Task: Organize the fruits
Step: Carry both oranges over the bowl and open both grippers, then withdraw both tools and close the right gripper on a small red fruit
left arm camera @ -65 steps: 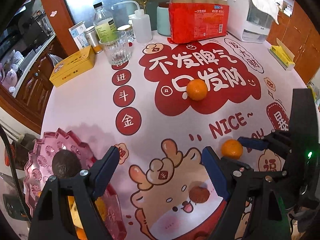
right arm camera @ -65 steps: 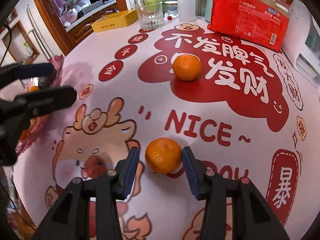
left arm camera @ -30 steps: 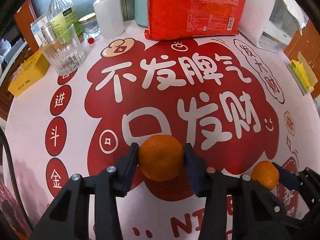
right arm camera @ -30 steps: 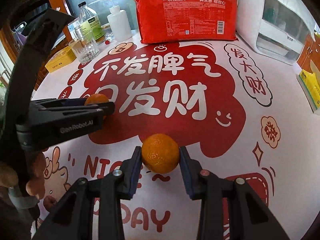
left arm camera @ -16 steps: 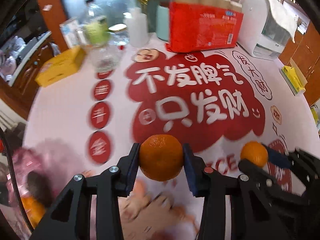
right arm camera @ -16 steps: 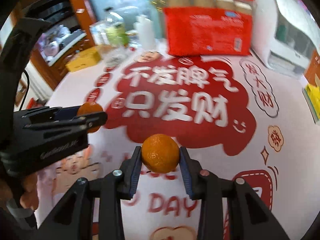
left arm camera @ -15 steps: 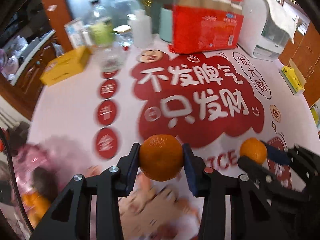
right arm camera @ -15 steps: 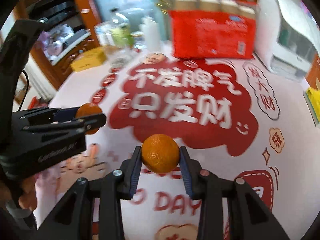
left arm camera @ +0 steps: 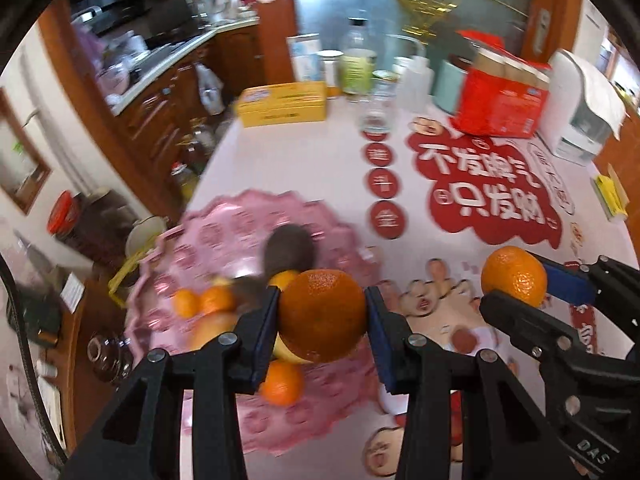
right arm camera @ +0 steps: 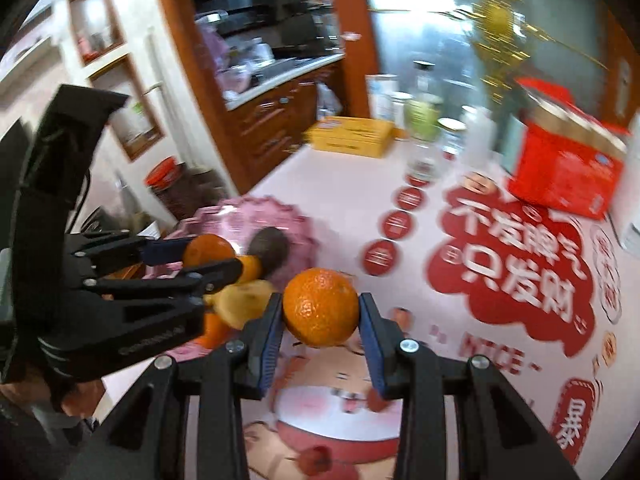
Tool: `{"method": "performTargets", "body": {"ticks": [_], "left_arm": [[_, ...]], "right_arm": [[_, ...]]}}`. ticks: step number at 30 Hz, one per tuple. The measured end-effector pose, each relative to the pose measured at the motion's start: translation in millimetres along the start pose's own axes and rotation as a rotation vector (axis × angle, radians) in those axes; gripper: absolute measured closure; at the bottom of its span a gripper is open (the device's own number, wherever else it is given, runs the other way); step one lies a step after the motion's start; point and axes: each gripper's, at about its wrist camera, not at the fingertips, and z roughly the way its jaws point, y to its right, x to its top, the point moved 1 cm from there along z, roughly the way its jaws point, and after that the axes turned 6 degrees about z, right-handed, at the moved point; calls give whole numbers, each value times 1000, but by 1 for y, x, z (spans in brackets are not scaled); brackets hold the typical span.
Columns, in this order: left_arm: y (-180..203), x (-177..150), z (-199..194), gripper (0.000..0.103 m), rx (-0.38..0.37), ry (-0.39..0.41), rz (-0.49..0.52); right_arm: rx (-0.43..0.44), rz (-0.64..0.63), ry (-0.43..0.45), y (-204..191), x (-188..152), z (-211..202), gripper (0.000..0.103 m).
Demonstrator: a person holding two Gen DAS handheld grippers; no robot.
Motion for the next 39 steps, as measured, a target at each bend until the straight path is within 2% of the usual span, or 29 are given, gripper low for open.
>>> {"method": "performTargets", "body": {"ticks": [5, 8, 14, 18, 20, 21, 22, 24, 29, 35, 39], "left_arm": [[-48, -24, 12, 62, 50, -50, -57], [-70, -38, 27, 62, 77, -82, -73], [-97, -58, 56, 61, 78, -138, -108], [-103, -60, 61, 59, 77, -128, -106], [-107, -59, 61, 49, 76, -120, -113], [-108, -58, 60, 40, 76, -114, -117], [-110, -58, 57, 33, 76, -101, -124], [-112, -56, 54, 25, 75, -85, -129], [-114, -54, 47, 22, 82, -79, -141], [-110, -57, 32, 20, 87, -67, -154], [-103, -60, 20, 16, 91, -52, -170]], "right_arm": [[15, -62, -32, -45, 3, 27, 66], [-6, -77, -56, -59, 2, 47, 66], [-29, -51, -118, -69, 3, 91, 66], [-49, -57, -141, -75, 4, 108, 64], [-49, -64, -149, -77, 4, 113, 64], [-47, -71, -156, -78, 4, 116, 64], [-43, -75, -163, -79, 4, 117, 64], [-41, -84, -164, -82, 4, 118, 62], [-7, -89, -124, -83, 8, 107, 52], [-17, -116, -95, -82, 10, 92, 51], [-14, -122, -81, -76, 9, 78, 51]]}}
